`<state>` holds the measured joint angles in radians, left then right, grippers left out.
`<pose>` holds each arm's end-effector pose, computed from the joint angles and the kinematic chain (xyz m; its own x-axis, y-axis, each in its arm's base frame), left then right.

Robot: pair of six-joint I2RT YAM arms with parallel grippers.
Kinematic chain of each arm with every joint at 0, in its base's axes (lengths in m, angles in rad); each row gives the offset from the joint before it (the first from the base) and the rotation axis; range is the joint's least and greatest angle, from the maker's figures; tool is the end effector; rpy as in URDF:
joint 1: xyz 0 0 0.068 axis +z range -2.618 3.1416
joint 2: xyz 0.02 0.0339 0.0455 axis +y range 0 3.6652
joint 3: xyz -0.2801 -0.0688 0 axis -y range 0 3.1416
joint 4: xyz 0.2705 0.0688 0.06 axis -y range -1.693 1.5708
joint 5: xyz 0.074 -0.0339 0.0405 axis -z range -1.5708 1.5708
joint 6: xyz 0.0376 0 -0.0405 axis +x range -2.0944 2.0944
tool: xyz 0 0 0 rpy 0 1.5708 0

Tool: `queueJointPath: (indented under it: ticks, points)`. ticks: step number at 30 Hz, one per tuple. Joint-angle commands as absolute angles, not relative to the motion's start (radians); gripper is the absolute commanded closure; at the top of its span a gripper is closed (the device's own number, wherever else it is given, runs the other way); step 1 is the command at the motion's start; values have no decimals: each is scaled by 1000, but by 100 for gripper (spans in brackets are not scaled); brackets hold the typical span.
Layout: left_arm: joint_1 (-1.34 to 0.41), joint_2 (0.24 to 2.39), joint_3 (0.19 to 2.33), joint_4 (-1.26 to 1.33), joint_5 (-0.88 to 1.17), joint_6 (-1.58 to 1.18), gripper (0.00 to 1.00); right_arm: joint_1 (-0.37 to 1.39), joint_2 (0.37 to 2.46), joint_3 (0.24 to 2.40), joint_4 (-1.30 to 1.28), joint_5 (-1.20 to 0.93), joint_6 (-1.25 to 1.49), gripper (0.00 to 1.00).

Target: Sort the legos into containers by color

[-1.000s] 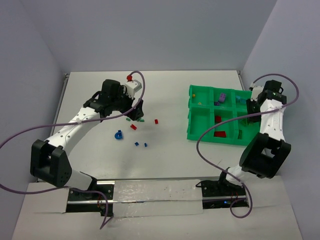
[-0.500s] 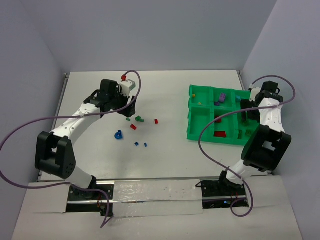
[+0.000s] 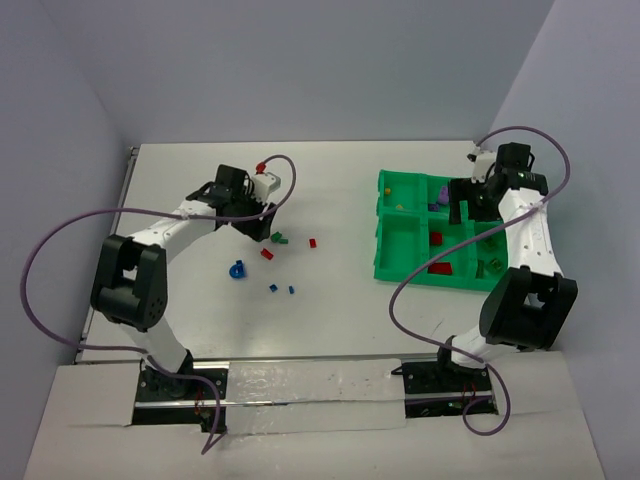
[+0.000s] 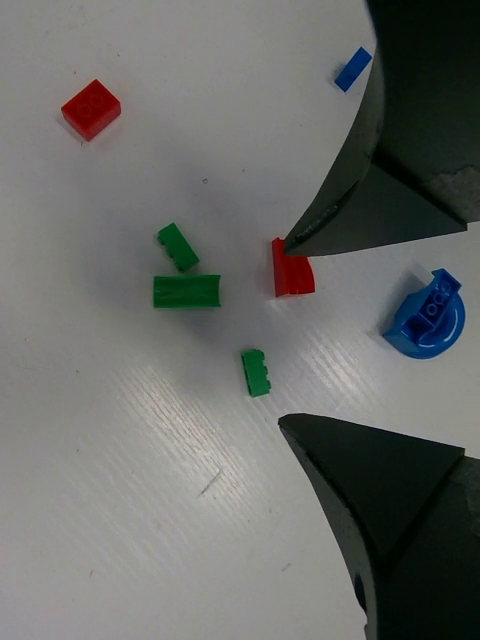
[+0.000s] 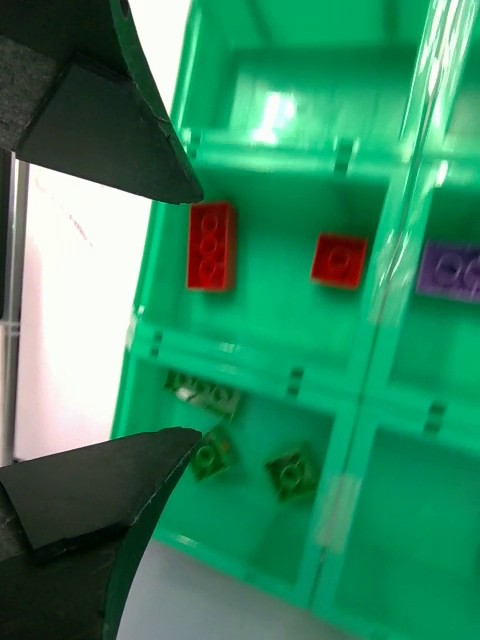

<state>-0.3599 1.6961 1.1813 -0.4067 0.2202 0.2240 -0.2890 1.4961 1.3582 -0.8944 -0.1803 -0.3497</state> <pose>0.3592 -0.1440 0.2223 -0.6231 0.4661 -0.6282 0.6212 0.7829 -0.0353 0.3203 -0.0882 0.3198 -0.8389 -0.1022 -0.5345 -0.1013 0.9944 -0.0311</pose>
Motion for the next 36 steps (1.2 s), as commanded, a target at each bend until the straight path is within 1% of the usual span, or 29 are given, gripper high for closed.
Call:
queueJointPath:
  ticks: [1,3,6,18,21,23,25,30,36]
  points:
    - [-369,1745,1243,-361,264,233,24,-249,1459,1395,-916,-222,-293,0]
    - [-381,1761,1241,-355,265,235,22,-239,1460,1391,-913,-222,-285,0]
    - [-397,1790,1239,-345,260,234,22,-236,1465,1393,-916,-226,-280,0]
    - [-427,1906,1291,-297,255,215,34,-233,1473,1394,-920,-236,-277,0]
    - [-429,1920,1303,-291,251,219,38,-233,1472,1393,-920,-236,-279,0]
    - [-429,1930,1307,-291,250,227,43,-233,1473,1390,-919,-236,-281,0]
    - [-430,1934,1310,-294,250,232,45,-233,1474,1390,-919,-238,-281,0]
    - [-430,1931,1302,-302,248,247,57,-233,1477,1396,-920,-245,-282,0]
    - [-428,1936,1302,-314,244,260,63,-227,1486,1421,-930,-254,-277,0]
